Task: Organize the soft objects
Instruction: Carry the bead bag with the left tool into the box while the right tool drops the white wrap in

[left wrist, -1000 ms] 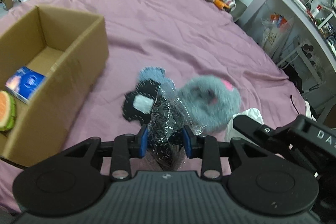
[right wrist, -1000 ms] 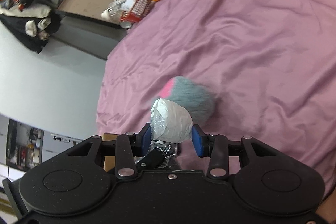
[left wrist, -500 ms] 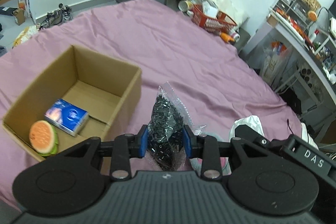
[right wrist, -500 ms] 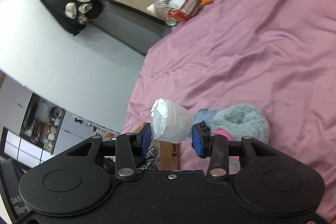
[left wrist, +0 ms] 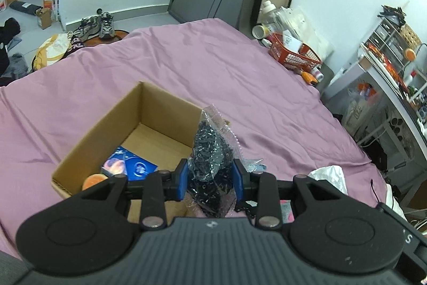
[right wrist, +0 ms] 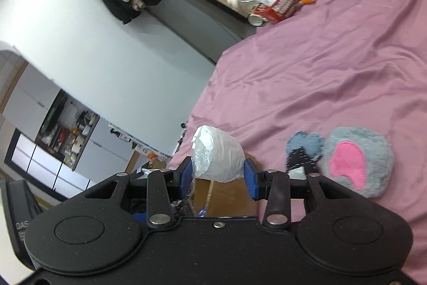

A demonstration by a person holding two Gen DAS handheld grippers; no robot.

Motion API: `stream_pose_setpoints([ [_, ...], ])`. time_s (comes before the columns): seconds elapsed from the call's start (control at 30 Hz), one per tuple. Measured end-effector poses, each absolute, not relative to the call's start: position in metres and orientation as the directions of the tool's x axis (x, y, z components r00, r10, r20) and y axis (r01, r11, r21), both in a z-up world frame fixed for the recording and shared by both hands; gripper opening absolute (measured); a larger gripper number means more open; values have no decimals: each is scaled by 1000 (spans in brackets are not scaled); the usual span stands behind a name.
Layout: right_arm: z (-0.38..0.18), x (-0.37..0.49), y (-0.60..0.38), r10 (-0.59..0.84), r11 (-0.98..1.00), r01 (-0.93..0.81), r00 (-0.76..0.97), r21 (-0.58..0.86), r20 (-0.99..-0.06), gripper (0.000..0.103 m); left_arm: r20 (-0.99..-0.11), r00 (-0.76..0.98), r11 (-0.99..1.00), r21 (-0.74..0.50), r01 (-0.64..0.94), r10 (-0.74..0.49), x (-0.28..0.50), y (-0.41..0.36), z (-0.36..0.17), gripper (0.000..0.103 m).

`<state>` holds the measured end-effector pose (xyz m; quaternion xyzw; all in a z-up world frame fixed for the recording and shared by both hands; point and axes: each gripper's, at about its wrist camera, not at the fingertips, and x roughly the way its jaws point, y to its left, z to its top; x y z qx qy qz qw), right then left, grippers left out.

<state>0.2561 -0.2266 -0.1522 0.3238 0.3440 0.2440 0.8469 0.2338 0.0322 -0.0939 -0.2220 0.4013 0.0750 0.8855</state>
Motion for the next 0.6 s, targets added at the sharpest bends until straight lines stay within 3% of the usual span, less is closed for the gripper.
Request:
stream_pose_setpoints([
  [0.6,-146,245,-170,671,703,-305,584,642,-457,40,-830,557,857,-304,-415,-25,223,76,-134,36],
])
